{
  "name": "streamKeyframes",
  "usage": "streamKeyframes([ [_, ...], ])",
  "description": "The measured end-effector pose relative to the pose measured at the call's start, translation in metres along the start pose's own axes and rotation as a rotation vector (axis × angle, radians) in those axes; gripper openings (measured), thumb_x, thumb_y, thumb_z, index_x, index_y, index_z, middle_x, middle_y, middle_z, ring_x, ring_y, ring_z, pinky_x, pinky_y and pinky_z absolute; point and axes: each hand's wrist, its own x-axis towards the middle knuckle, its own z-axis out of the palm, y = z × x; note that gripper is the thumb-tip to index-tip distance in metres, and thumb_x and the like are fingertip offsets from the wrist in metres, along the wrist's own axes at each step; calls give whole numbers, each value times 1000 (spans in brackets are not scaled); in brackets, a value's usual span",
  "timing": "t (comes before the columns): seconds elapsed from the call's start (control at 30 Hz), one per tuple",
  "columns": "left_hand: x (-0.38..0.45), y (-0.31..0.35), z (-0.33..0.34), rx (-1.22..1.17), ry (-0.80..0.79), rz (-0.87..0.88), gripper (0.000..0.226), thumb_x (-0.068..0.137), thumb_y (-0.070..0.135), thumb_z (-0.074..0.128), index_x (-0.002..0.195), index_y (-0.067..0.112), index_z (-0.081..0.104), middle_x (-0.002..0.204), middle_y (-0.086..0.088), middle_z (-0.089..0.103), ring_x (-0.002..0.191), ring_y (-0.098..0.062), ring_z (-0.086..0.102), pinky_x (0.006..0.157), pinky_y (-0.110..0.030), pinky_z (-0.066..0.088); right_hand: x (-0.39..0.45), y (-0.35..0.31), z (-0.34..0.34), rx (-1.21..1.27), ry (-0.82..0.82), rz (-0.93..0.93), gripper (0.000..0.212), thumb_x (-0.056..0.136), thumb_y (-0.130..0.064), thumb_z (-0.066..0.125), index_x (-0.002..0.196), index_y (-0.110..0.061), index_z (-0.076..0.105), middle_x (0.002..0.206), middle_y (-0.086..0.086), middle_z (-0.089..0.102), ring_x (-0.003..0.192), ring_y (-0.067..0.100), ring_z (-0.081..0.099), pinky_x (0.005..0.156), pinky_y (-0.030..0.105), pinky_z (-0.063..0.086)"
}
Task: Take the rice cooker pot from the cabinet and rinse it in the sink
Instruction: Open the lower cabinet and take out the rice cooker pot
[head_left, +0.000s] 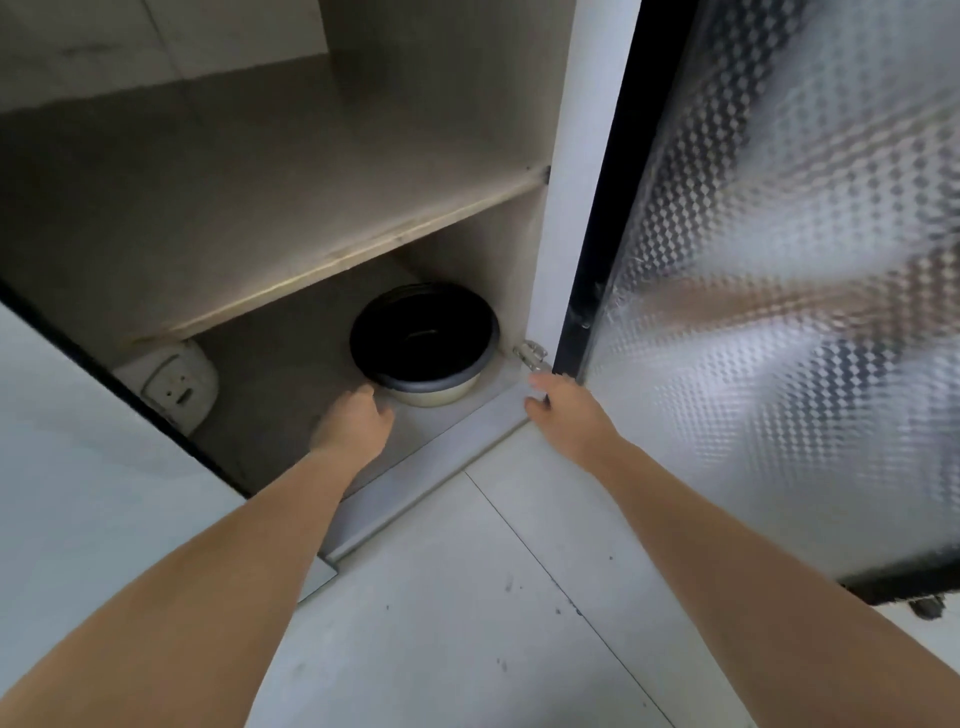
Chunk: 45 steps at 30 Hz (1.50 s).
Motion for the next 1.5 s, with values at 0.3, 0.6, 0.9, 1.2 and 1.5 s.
streamKeyframes([
  [0.3,69,-5,41,-351,65,-130,36,92,37,47,97,3,56,102,-22,63,96,-40,59,77,-40,47,82,-4,58,217,9,200,28,93,-21,42,67,-27,37,70,-5,40,72,17,43,67,29,36],
  [0.6,93,9,53,-678,83,-273,37,89,23,54,118,1,52,99,-14,58,96,-33,57,72,-31,38,109,-2,80,436,-61,262,31,95,-24,46,104,5,52,96,15,49,87,18,42,70,24,29],
  [0.9,91,13,54,-872,166,-349,43,86,16,55,124,-1,48,120,-19,59,110,-34,56,83,-30,42,115,-2,80,1076,82,418,25,92,-2,46,71,-15,45,72,4,45,64,14,45,86,34,49],
  [1.2,67,5,56,-930,188,-373,43,84,14,56,125,2,49,120,-17,59,110,-33,56,84,-29,42,99,6,75,1022,60,458,26,92,-10,55,118,-8,52,89,13,56,72,18,58,74,31,52],
  [1.5,28,-2,50,-919,287,-320,28,86,10,50,108,-7,55,105,-24,62,92,-33,58,76,-34,43,59,11,69,1100,35,482,60,86,-14,65,140,-17,39,95,18,63,66,22,64,60,26,54],
])
